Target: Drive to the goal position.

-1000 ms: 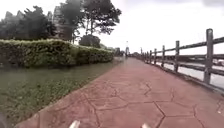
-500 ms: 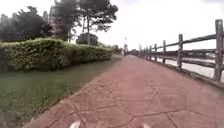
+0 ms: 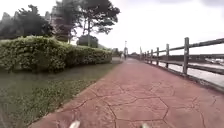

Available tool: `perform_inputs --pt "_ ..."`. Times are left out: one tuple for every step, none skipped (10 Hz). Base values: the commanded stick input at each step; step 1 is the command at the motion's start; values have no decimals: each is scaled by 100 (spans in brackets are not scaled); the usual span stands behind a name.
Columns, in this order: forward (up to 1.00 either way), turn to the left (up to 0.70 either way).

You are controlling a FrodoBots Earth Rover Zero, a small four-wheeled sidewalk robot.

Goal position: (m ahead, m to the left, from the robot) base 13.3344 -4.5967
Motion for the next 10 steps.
perform_inputs --pt "70 0" --pt "70 0" --pt "70 0" --pt "70 0" --pt "70 0" --pt "70 0" --pt "70 0" --pt "70 0" --pt "70 0" --pt "70 0"
